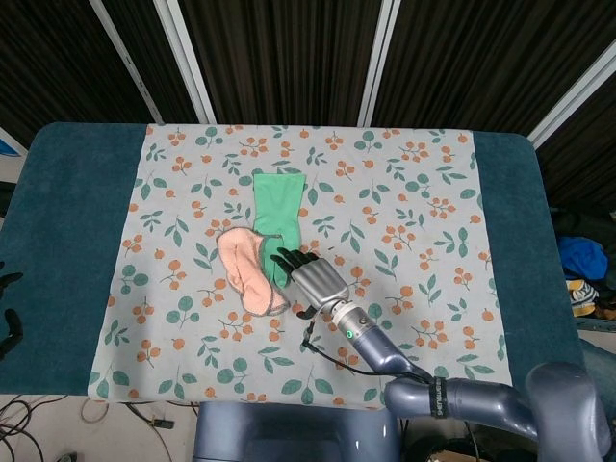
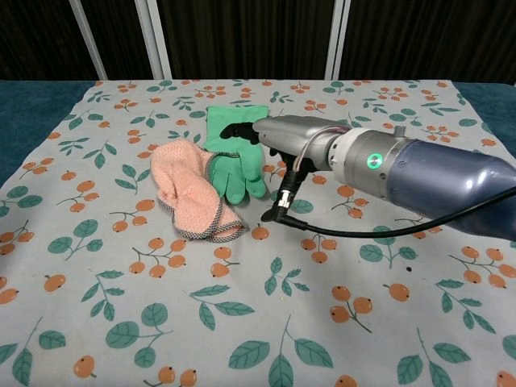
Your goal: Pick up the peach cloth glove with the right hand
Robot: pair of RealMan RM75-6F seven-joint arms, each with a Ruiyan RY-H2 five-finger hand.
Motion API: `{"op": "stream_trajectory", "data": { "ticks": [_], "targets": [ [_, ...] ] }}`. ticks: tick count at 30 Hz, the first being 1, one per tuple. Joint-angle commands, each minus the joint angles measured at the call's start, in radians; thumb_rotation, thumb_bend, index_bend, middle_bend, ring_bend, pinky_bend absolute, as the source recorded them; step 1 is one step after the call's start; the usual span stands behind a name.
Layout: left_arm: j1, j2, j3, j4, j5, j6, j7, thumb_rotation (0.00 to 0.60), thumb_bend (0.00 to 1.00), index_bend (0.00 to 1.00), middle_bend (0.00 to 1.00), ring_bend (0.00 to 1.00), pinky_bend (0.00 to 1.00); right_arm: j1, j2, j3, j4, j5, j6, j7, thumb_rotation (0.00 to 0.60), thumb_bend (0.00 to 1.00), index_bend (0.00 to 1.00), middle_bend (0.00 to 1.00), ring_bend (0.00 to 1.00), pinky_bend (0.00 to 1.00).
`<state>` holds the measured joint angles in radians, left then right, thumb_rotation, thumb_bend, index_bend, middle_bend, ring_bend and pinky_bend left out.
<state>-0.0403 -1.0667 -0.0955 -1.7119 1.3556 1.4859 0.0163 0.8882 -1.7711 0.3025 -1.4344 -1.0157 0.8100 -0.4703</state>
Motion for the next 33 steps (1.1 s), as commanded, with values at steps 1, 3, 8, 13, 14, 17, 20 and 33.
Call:
{"op": "stream_trajectory", "data": {
  "ticks": [1, 3, 8, 13, 14, 17, 20, 33],
  "targets": [
    [0.000, 0.000, 0.000, -0.001, -0.002, -0.001, -0.001, 0.600, 0.70, 0.21, 0.08, 0.09, 0.03, 0.036, -0.049, -0.001, 0.041, 0.026, 0.002, -0.030, 0.600, 0.15, 0.00, 0.07, 0.12, 0.20],
    [-0.001, 0.000, 0.000, -0.001, -0.005, -0.004, -0.001, 0.600, 0.70, 0.21, 0.08, 0.09, 0.03, 0.051, -0.071, -0.005, 0.060, 0.035, 0.004, -0.042, 0.600, 0.15, 0.00, 0.07, 0.12, 0.20],
    [-0.002, 0.002, -0.002, -0.004, -0.009, -0.006, -0.003, 0.600, 0.70, 0.21, 0.08, 0.09, 0.03, 0.083, -0.121, -0.006, 0.115, 0.063, 0.003, -0.052, 0.600, 0.15, 0.00, 0.08, 0.15, 0.20],
    [-0.003, 0.002, -0.002, -0.003, -0.014, -0.010, -0.003, 0.600, 0.70, 0.21, 0.08, 0.09, 0.03, 0.101, -0.155, -0.011, 0.149, 0.069, 0.009, -0.048, 0.600, 0.19, 0.00, 0.13, 0.19, 0.20],
    [-0.003, 0.002, -0.002, -0.004, -0.014, -0.011, -0.003, 0.600, 0.70, 0.21, 0.08, 0.09, 0.03, 0.105, -0.162, -0.012, 0.157, 0.071, 0.008, -0.047, 0.600, 0.20, 0.00, 0.14, 0.20, 0.20],
    [-0.004, 0.002, -0.001, -0.006, -0.014, -0.012, -0.002, 0.600, 0.70, 0.21, 0.08, 0.09, 0.03, 0.117, -0.181, -0.015, 0.181, 0.079, 0.001, -0.048, 0.600, 0.22, 0.00, 0.17, 0.23, 0.20],
    [-0.004, 0.002, -0.002, -0.008, -0.017, -0.012, -0.002, 0.600, 0.70, 0.21, 0.08, 0.09, 0.03, 0.128, -0.204, -0.018, 0.200, 0.077, 0.005, -0.047, 0.600, 0.25, 0.01, 0.20, 0.26, 0.22],
    [-0.006, 0.006, -0.003, -0.011, -0.019, -0.015, -0.007, 0.600, 0.70, 0.21, 0.08, 0.09, 0.03, 0.131, -0.265, -0.011, 0.273, 0.038, 0.076, -0.024, 0.600, 0.42, 0.30, 0.47, 0.56, 0.46]
  ]
}}
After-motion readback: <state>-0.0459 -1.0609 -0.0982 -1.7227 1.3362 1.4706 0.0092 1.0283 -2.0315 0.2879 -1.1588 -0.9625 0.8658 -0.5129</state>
